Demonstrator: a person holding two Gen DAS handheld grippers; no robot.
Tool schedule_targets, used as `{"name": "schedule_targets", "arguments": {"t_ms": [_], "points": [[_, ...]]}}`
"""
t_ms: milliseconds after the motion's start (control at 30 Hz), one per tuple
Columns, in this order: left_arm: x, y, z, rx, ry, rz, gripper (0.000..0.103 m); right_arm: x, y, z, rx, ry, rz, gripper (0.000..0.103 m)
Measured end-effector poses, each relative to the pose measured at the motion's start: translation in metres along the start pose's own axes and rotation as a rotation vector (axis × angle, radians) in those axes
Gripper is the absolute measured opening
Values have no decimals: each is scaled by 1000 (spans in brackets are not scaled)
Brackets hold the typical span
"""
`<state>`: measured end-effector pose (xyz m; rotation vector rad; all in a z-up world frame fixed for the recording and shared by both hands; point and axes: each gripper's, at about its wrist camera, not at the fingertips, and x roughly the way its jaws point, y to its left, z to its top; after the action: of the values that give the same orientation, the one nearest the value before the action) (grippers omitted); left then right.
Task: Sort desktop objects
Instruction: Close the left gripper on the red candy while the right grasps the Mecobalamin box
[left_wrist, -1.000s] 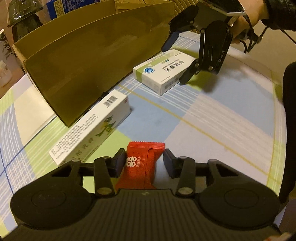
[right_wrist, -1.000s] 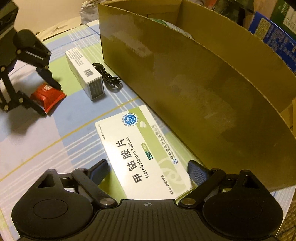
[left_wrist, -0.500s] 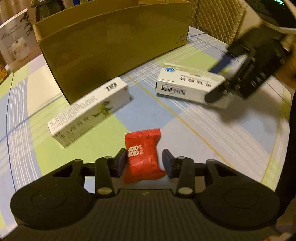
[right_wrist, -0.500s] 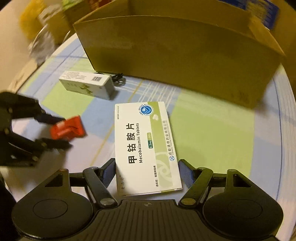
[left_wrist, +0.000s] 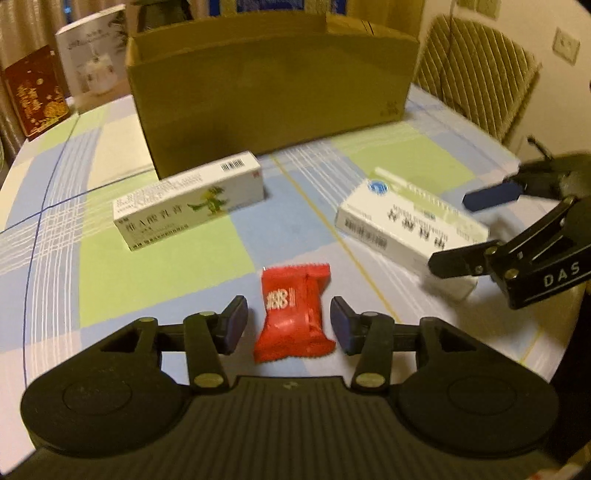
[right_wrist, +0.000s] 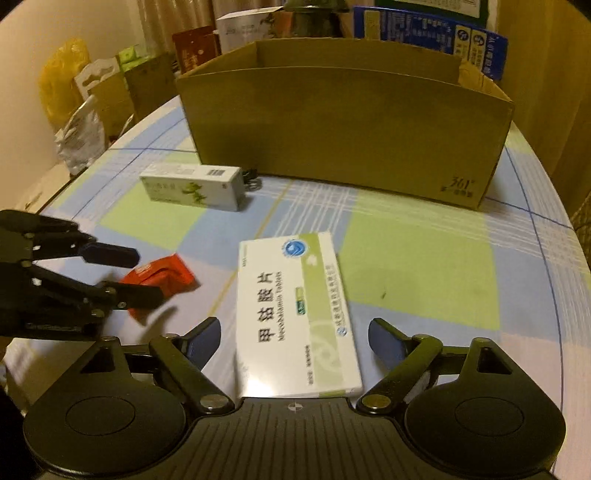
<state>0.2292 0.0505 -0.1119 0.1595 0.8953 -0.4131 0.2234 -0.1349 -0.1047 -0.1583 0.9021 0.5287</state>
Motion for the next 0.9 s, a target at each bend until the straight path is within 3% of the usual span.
{"name": "schedule_targets", "arguments": {"t_ms": [167,433,700,900], "points": [[1,-2,-2,6,-26,27,44,1,1,-3,-21,-35,29,85],[7,0,-5,-38,-4,22,40,7,-1,-6,-22,-45,7,84],[8,-7,-5,-4,-12,39,37,12,6,-8,-78,-46,3,84],[8,-7,-5,-3,-14,40,38,14,8,-9,-82,-45,-4,76]]}}
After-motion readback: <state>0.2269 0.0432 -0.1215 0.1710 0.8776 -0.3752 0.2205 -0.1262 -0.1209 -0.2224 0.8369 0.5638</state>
